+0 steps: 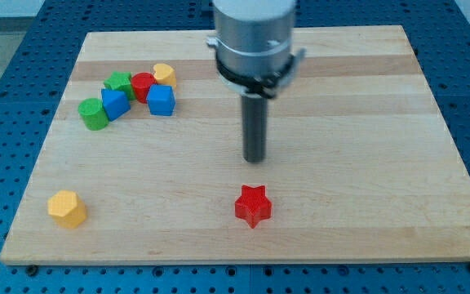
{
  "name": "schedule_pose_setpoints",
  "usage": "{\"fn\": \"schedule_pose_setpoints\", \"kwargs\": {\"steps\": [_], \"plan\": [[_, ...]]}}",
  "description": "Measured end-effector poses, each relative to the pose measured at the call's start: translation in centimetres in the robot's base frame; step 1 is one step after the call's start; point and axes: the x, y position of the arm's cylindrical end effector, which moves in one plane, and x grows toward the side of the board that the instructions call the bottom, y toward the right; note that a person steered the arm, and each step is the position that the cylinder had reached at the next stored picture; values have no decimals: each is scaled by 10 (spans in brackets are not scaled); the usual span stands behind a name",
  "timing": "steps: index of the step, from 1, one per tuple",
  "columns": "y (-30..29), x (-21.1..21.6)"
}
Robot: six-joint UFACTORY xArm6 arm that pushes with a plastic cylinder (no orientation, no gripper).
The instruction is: Slide the red star diagonal to the bottom right of the blue cube
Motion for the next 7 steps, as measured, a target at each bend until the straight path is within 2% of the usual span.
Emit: {"fn": "schedule_pose_setpoints", "kwargs": {"steps": [2, 3, 4, 7], "plan": [[62, 85], [49, 111], [17, 111], [4, 84]]}}
